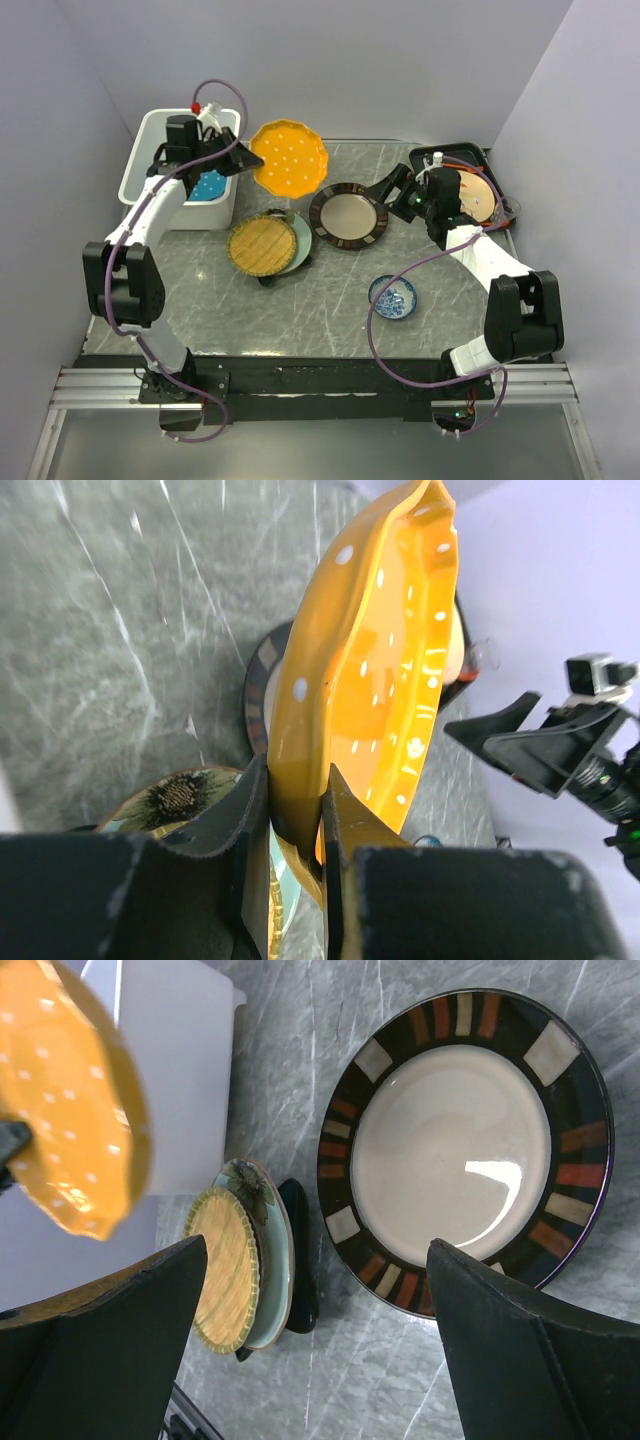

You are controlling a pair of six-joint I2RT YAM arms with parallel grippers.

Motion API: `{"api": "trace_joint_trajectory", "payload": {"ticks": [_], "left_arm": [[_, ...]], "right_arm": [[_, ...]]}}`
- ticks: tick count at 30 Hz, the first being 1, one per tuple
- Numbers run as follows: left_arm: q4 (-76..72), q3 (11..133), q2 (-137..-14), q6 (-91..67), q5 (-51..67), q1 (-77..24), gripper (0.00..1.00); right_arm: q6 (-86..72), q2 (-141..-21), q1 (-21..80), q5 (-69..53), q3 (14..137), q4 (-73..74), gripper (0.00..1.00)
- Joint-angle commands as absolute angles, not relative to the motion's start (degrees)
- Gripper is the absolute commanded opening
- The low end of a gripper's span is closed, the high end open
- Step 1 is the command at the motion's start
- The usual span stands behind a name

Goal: Place the plates into the plastic bin on the countertop
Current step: Place the plate in the plastic bin.

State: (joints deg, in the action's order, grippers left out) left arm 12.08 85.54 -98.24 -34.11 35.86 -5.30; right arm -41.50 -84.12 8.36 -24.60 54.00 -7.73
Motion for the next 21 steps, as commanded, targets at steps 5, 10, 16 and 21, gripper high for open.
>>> {"api": "trace_joint_trajectory", "payload": {"ticks": [5, 10, 16, 21], "left_arm": [[3.51, 87.45, -90.09, -37.44, 39.99, -0.36, 0.01], [1.67, 85.87, -88.42, -39.72, 40.25, 2.98, 0.01], [0.7, 84.99, -87.1, -40.78, 39.99, 6.5, 0.01], [0.7, 84.99, -86.4, -41.13, 39.2, 8.96, 0.01]], "right_arm": [[-41.22, -82.18, 8.17, -24.17, 53.88, -9.58, 0.97], [-41.22, -82.09, 8.17, -24.34, 53.7, -9.84, 0.97], [-41.04, -82.09, 8.09, -24.34, 53.53, -9.67, 0.97], [-40.96, -82.27, 8.09, -24.35, 53.61, -9.67, 0.97]]}}
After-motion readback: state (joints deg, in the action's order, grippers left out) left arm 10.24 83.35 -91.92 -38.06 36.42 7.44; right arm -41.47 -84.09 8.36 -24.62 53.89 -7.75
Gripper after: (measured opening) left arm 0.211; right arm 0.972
